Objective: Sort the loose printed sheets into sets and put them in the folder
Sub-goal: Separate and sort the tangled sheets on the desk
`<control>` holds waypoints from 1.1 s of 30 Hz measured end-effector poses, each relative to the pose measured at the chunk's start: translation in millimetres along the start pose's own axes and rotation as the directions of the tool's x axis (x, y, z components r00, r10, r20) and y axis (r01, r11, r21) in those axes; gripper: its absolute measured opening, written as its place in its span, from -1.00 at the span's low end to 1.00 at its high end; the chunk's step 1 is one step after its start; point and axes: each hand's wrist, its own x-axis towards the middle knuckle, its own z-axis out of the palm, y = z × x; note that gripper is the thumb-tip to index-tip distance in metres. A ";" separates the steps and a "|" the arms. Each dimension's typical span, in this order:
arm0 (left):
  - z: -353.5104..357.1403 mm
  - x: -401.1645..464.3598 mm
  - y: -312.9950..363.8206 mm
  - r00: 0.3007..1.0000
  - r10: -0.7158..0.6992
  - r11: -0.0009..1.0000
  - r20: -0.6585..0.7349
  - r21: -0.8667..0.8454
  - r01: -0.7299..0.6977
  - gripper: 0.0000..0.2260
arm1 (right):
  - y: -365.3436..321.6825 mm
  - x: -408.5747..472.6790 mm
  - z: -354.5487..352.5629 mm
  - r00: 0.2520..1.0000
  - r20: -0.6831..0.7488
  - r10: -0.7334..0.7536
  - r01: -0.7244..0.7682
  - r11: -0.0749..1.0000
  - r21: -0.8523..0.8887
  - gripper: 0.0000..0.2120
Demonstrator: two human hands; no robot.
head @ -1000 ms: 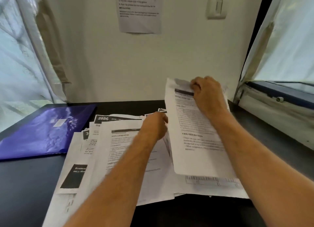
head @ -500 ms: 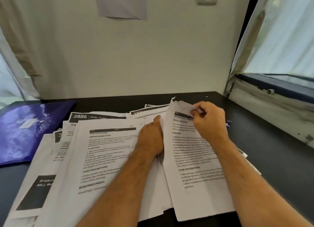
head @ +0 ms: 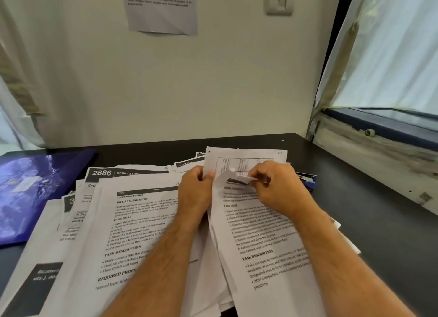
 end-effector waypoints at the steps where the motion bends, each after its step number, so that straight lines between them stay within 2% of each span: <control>1: -0.5 0.8 -0.6 1.000 -0.021 0.999 -0.005 -0.030 0.021 -0.95 | -2.0 -1.0 0.1 1.000 0.016 -0.010 0.010 1.000 -0.010 -0.85; 4: -1.4 1.9 -1.6 0.998 -0.062 0.994 -0.024 -0.089 0.059 -0.93 | -8.5 -5.1 2.8 0.997 0.032 -0.067 0.067 0.998 -0.018 -0.84; 8: -1.2 -2.7 2.0 0.999 -0.044 0.989 -0.023 -0.140 0.040 -0.86 | -11.0 -6.4 7.8 0.995 0.004 -0.096 0.096 0.995 -0.031 -0.82; 13: -0.6 -12.4 12.1 1.000 -0.002 0.990 0.022 -0.138 0.005 -0.91 | -5.1 -5.8 12.8 0.986 -0.134 -0.095 0.090 0.995 -0.043 -0.85; 15: -1.1 -14.5 14.7 0.998 0.020 0.990 0.061 -0.139 -0.011 -0.85 | -3.8 -4.5 12.2 0.979 -0.179 -0.101 0.090 0.994 -0.068 -0.90; 19: -3.2 -15.6 16.2 0.977 0.080 0.994 0.199 -0.087 -0.064 -0.77 | -3.5 -2.9 5.6 0.992 -0.093 -0.084 0.077 0.994 -0.079 -0.91; 21: -4.6 -17.5 15.3 0.965 0.140 0.989 0.220 -0.082 -0.125 -0.68 | -2.5 -5.7 2.1 0.998 -0.037 -0.041 0.039 0.998 -0.049 -0.91; 23: -5.3 -14.9 14.2 0.980 0.107 0.991 0.168 -0.097 -0.092 -0.63 | -0.1 -8.2 0.6 1.000 -0.009 -0.009 0.009 1.000 -0.026 -0.89; 26: -2.5 -8.3 11.6 0.997 0.007 0.999 0.080 -0.039 -0.004 -0.81 | 1.4 -9.7 0.4 1.000 -0.001 -0.005 0.005 1.000 -0.002 -0.87; 31: 7.3 -5.2 10.6 0.999 -0.008 1.000 0.043 -0.005 0.008 -0.45 | 3.0 -9.3 3.3 0.999 0.037 -0.007 0.007 1.000 0.011 -0.84; 33: 8.9 -4.0 8.2 0.998 0.023 1.000 0.056 0.016 -0.024 -0.48 | 3.4 -8.4 4.5 1.000 0.015 -0.020 0.020 1.000 0.014 -0.83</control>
